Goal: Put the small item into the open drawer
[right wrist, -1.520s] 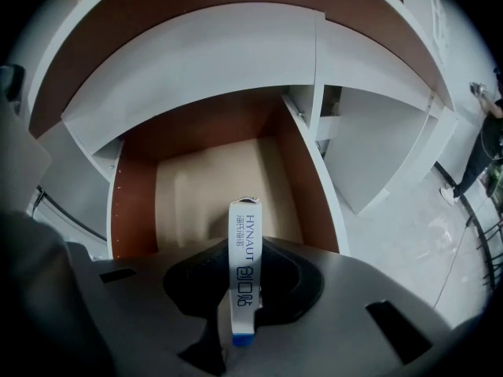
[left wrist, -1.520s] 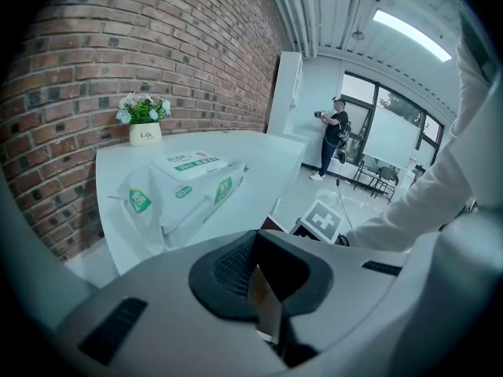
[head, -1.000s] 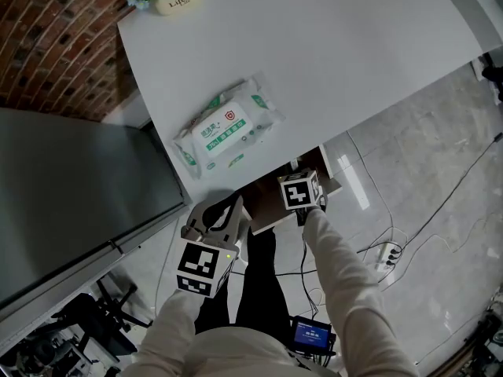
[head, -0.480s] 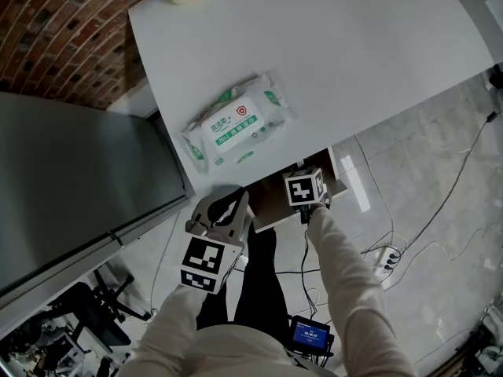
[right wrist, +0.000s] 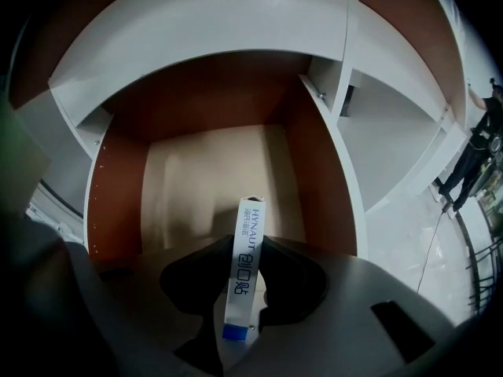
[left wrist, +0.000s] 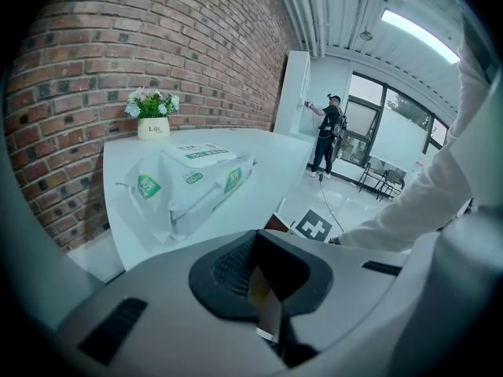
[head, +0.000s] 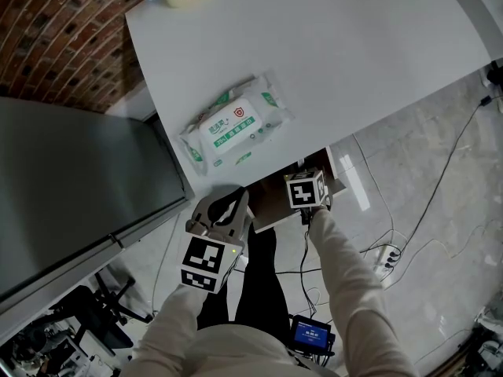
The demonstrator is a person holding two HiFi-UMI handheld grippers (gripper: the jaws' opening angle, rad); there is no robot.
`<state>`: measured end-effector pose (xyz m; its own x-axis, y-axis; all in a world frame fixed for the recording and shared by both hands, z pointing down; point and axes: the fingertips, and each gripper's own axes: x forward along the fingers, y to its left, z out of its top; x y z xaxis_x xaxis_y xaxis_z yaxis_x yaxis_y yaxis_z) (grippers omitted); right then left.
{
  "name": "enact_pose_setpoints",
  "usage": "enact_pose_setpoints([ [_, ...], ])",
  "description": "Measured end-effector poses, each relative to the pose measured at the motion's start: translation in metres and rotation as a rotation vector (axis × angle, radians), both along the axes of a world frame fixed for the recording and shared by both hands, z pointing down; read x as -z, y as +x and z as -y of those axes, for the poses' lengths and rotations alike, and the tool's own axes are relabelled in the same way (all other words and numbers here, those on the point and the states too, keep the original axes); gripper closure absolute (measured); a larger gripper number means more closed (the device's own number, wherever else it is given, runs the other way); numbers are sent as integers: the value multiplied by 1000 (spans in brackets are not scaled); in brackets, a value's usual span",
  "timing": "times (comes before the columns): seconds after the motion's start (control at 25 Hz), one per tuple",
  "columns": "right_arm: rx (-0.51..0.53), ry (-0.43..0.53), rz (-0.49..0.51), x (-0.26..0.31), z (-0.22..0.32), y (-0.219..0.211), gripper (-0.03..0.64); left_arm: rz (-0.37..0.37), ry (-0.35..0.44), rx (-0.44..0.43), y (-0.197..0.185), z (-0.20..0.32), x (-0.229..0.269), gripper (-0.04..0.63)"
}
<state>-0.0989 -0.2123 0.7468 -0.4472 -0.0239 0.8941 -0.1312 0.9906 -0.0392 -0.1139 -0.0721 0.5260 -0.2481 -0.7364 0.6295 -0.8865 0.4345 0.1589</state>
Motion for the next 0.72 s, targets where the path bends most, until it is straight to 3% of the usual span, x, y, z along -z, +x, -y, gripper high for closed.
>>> enact_pose_setpoints([
  [0.4, -6, -9, 12, 13, -1, 0, 449, 5, 19, -7, 1, 4, 6, 578],
  [0.72, -70, -11, 84, 49, 0, 8, 453, 13, 45, -6, 0, 4, 14, 578],
])
